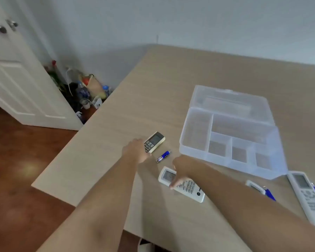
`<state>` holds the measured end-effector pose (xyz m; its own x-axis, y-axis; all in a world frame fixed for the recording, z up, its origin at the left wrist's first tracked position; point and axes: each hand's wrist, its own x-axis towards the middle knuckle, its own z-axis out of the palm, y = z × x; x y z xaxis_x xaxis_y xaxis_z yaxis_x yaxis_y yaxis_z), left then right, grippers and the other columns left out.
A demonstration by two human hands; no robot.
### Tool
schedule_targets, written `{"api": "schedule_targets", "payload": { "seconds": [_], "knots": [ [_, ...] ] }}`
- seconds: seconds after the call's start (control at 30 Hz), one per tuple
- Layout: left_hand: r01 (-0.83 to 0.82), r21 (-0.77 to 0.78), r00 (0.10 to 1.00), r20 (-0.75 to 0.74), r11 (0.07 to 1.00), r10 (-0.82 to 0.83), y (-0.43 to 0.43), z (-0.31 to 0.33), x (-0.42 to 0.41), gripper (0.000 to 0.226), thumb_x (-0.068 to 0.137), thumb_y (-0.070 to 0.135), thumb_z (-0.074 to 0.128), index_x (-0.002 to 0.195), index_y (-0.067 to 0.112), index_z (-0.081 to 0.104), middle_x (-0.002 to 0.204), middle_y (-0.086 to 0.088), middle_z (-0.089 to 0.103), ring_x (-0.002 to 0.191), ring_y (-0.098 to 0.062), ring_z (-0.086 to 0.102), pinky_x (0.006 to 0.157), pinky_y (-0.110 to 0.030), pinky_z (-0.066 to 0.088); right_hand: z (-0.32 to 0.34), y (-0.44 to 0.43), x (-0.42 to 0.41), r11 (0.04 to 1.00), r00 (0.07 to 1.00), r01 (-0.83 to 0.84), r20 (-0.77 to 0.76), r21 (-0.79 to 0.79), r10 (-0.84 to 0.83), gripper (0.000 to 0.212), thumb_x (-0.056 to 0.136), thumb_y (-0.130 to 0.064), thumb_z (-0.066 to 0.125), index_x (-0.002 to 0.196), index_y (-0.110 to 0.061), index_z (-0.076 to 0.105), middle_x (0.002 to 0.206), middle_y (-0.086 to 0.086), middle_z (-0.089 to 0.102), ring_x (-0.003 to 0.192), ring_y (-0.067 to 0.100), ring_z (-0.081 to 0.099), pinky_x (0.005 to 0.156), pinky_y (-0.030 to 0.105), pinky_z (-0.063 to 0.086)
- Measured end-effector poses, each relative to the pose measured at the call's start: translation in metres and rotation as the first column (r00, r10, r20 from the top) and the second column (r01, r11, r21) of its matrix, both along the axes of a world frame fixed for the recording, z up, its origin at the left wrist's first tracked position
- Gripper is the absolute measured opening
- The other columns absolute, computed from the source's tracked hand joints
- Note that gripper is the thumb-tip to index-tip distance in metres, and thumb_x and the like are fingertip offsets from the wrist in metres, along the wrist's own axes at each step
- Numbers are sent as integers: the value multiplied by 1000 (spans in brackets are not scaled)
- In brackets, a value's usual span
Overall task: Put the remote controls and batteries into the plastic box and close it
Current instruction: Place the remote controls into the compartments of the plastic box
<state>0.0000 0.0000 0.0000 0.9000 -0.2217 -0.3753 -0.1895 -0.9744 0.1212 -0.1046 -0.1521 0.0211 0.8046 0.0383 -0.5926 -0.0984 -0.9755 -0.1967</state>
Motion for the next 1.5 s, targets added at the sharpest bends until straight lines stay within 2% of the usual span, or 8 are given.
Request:
{"api": "schedule_targets", "payload": {
  "seconds": [0.23,0.47,0.63,0.77,0.87,1.1,1.2,1.5],
  "knots": [
    [-109,-39,994,-12,993,109,-8,-24,-2,64,79,36,69,131,12,43,129,-9,47,123,-29,47,91,-36,45,-32,1,-10,998,998,52,40,42,-54,54,62,-26,78,100,-11,43,94,2,43,83,21,46,64,32,40],
    [-320,-206,942,-169,925,289,-4,-31,-2,67,69,32,74,123,13,41,116,-5,56,102,-27,60,82,-32,49,-25,-17,-6,928,978,207,-76,310,-193,43,65,-26,75,99,-17,51,91,1,56,78,18,56,62,26,47],
    [-454,-491,891,-247,744,381,-5,-6,8,45,70,22,70,107,13,46,93,-3,55,84,-27,57,69,-30,49,19,-41,4,592,889,458,-359,663,-285,17,75,-15,73,78,-17,56,65,1,56,56,17,56,61,26,52],
    [-429,-806,901,-351,408,255,-29,30,8,41,67,16,68,101,19,44,80,2,51,73,-19,51,59,-25,44,60,-77,10,64,709,591,-481,804,-516,17,78,-23,70,87,-12,61,66,3,67,57,16,64,59,27,54],
    [-404,-857,910,-338,321,242,-62,55,5,24,81,19,63,97,20,45,78,4,48,72,-17,48,59,-25,42,77,-113,7,-125,553,541,-464,832,-692,23,84,-37,63,88,-14,65,67,3,69,56,17,67,63,31,54],
    [-279,-783,960,-209,556,187,-140,72,-2,33,79,33,70,100,10,58,92,-3,61,83,-23,62,71,-28,50,77,-170,-10,-326,139,427,-418,843,-898,20,92,-29,56,81,-12,59,61,7,65,60,24,59,58,35,48],
    [-203,-718,977,-199,666,83,-168,67,-6,36,80,24,68,106,9,49,95,-4,57,86,-25,59,62,-26,46,71,-194,-12,-331,72,414,-393,848,-917,21,92,-29,56,76,-14,58,42,0,64,57,22,59,56,33,49],
    [-225,-435,928,-367,872,56,-214,27,2,80,86,16,64,146,9,11,113,-12,50,89,-26,54,69,-30,46,58,-244,-2,-335,-3,424,-368,842,-930,17,89,-31,57,78,-18,60,75,7,62,63,24,60,61,34,51]
  ]
}}
